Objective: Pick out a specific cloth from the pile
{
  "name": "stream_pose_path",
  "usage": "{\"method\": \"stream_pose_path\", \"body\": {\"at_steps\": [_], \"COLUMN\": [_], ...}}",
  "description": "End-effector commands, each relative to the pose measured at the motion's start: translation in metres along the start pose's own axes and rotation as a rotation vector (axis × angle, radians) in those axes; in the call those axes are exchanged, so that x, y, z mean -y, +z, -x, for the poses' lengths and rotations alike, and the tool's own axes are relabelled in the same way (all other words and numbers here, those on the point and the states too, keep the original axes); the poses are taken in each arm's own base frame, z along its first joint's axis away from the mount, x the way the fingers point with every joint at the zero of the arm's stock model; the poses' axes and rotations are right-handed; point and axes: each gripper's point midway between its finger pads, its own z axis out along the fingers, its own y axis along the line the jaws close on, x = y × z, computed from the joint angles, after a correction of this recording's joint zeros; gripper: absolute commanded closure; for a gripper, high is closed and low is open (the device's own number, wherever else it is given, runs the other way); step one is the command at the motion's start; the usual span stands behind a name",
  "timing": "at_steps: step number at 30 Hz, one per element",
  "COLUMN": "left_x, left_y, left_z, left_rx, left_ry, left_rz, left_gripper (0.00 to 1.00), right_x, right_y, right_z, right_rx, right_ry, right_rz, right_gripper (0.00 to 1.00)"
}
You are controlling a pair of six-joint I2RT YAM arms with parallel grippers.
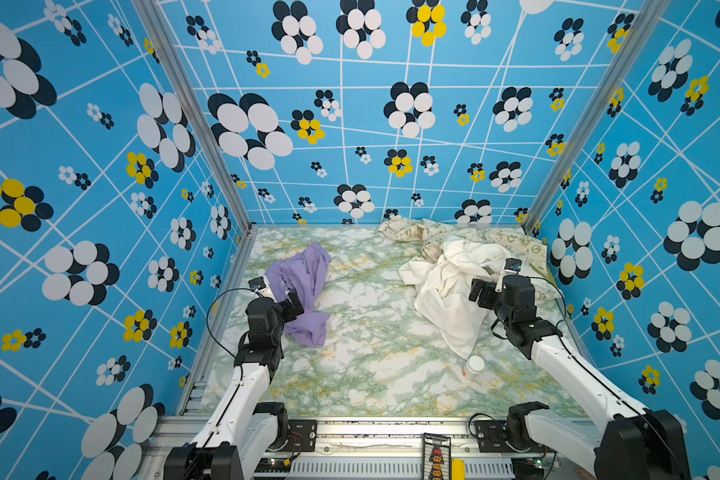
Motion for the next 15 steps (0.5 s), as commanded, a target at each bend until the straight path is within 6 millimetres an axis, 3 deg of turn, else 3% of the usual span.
{"method": "stream_pose_path", "body": {"at_steps": [1, 8, 15], "left_x": [0.000, -0.005, -0.003], "left_y": [0.011, 0.041, 0.056], "left_z": [0.025, 0.007, -0.019], "left_rx": [0.132, 0.142, 0.139], "left_ry": [0.098, 0.144, 0.164], "left_rz": [0.011, 0.031, 0.001], "left_gripper": [0.01, 0.01, 0.01], "right_x": [0.014, 0.012, 0.013], "right_y": [0.019, 0.043, 0.045], "right_z": [0.009, 0.006, 0.010], "right_rx": [0.088, 0.130, 0.139], "right_ry": [-0.015, -0.120, -0.144], "right_rz": [-0.056, -0.035, 0.002], "right_gripper": [0.01, 0.01, 0.01]}}
